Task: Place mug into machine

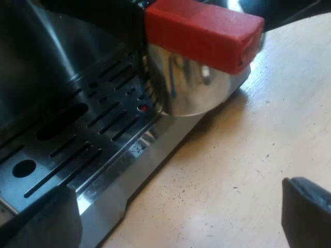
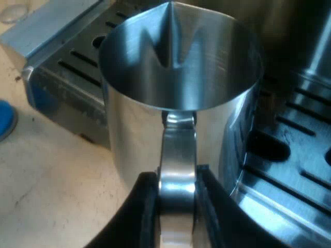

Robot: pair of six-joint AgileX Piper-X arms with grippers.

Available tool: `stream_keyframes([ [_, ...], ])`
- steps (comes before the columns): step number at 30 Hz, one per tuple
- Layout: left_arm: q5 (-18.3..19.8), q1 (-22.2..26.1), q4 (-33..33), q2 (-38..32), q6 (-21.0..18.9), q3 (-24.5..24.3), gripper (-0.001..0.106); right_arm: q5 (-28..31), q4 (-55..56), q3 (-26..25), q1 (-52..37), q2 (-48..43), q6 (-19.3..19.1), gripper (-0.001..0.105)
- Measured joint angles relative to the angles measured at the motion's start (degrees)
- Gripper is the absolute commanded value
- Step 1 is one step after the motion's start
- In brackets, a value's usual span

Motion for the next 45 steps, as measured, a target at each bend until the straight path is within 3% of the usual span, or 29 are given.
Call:
stream_keyframes([
  [19,0.2,0.0,0.0,0.0,0.0,0.0,0.08,2.61,-7.98,-6.56,0.0,13.56,0.0,0.0],
  [21,0.2,0.0,0.0,0.0,0.0,0.0,0.08,2.61,-7.98,-6.98,0.0,13.88,0.0,0.005],
  [26,0.2,0.0,0.0,0.0,0.0,0.0,0.08,2.76,-7.98,-7.03,0.0,13.89,-0.1,0.043],
  [28,0.2,0.0,0.0,0.0,0.0,0.0,0.08,2.85,-7.98,-7.03,0.0,13.89,-0.1,0.048],
  [32,0.2,0.0,0.0,0.0,0.0,0.0,0.08,3.91,-6.53,-7.03,1.44,13.17,-0.1,0.048],
  [36,0.2,0.0,0.0,0.0,0.0,0.0,0.08,8.59,-4.65,-6.57,3.52,11.35,-0.1,0.048],
  [40,0.2,0.0,0.0,0.0,0.0,0.0,0.08,13.4,-6.88,-2.24,5.75,8.29,0.0,0.048],
  [45,0.2,0.0,0.0,0.0,0.0,0.0,0.08,15.25,-13.65,2.91,5.74,8.05,1.39,0.048],
])
